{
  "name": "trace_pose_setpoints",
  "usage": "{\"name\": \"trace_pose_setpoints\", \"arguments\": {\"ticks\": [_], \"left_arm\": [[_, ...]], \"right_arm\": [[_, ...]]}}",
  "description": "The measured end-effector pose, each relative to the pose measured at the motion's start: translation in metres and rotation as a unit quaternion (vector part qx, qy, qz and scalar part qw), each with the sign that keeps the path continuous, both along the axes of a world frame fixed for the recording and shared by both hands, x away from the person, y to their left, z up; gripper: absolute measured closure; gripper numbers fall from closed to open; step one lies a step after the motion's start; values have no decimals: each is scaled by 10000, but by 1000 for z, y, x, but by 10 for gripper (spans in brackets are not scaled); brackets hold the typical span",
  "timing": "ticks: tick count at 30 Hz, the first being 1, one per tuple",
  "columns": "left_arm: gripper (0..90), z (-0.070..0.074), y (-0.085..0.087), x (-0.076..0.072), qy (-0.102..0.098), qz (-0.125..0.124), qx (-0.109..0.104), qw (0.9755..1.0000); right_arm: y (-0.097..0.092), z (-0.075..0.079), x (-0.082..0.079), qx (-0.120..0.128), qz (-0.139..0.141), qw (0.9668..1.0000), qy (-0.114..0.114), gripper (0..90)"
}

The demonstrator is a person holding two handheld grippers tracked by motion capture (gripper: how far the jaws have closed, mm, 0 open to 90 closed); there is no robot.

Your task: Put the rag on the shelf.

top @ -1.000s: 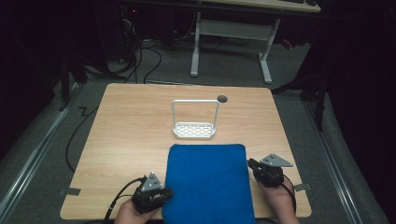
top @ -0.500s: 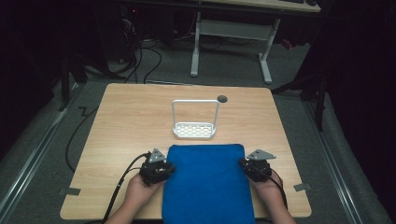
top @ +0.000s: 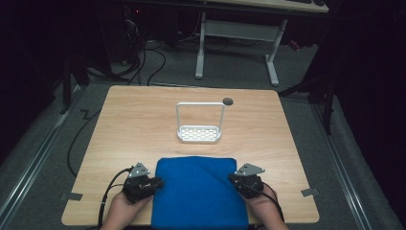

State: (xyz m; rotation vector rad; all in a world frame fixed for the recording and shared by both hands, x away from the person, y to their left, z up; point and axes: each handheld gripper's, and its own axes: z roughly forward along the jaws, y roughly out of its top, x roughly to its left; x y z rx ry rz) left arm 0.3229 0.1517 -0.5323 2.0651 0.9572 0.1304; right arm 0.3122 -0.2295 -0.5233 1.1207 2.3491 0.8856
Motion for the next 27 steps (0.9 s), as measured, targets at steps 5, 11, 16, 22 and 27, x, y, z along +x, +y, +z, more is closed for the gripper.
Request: {"name": "trace_pose_setpoints", "arguments": {"ticks": [5, 11, 16, 22, 27], "left_arm": [[723, 0, 9, -6, 99, -40, -62, 9999], [655, 3, 15, -1, -261, 273, -79, 9993], [592, 8, 22, 14, -482, 684, -68, 9965], [581, 5, 17, 35, -358, 947, 139, 9948], [564, 0, 1, 46, -247, 830, 232, 9960]], "right_arm": [[3, 1, -10, 71, 21, 10000, 56, 858], [-9, 5, -9, 312, -34, 9992, -251, 816], [-17, 6, -7, 392, -130, 9985, -346, 743], [-18, 8, -6, 438, -152, 9981, -406, 736], [-20, 9, -5, 446, -146, 9980, -434, 723]]}}
